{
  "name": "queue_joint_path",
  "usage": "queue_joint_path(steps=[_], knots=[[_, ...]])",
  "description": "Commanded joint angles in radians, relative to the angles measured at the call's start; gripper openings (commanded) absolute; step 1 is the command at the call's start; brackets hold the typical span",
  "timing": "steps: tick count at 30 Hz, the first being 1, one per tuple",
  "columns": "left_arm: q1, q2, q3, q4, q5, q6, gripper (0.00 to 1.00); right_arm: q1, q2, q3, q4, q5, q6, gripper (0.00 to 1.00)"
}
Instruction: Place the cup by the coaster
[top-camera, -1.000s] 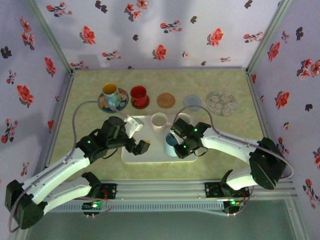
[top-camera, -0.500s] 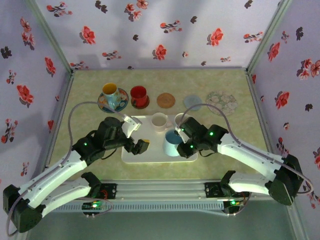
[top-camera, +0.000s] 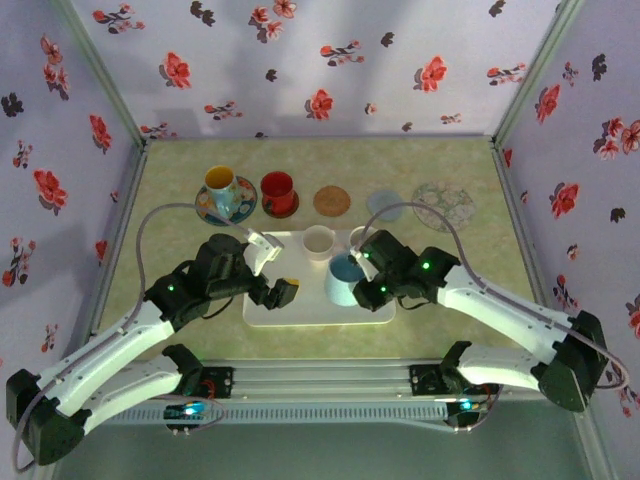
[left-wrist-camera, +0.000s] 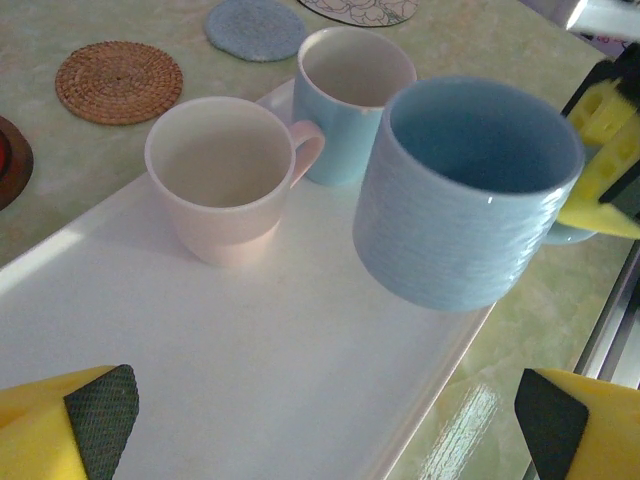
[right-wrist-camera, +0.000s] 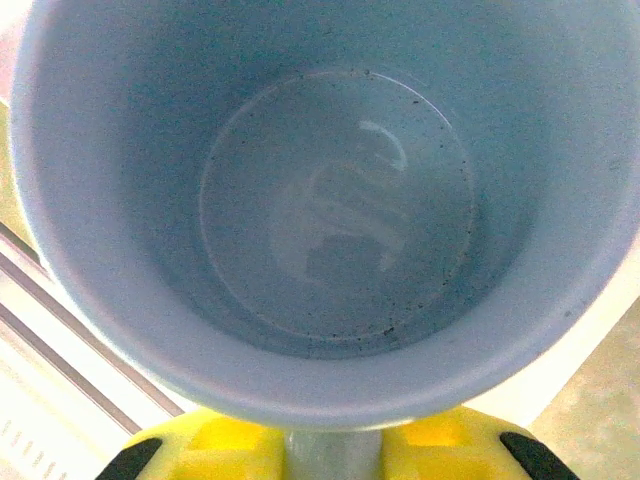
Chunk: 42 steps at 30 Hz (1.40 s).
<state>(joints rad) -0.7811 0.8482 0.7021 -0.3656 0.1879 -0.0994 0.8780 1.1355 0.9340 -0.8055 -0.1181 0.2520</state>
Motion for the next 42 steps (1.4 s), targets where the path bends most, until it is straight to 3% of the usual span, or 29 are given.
queue_joint_path(steps=[1, 13, 26, 42], knots=[[-0.006, -0.007, 0.034, 0.029, 0.016, -0.002, 1.00, -0.003, -0.061, 0.089, 0.082, 0.029, -0.048, 0.00], [-0.006, 0.031, 0.068, 0.094, 0.006, 0.008, 1.00, -0.125, -0.030, 0.266, 0.095, 0.026, -0.143, 0.00], [0.046, 0.125, 0.109, 0.164, -0.025, 0.055, 1.00, -0.277, 0.212, 0.444, 0.165, 0.048, -0.257, 0.00], [0.167, 0.240, 0.162, 0.210, 0.034, 0.085, 1.00, -0.387, 0.542, 0.602, 0.265, -0.011, -0.295, 0.00]])
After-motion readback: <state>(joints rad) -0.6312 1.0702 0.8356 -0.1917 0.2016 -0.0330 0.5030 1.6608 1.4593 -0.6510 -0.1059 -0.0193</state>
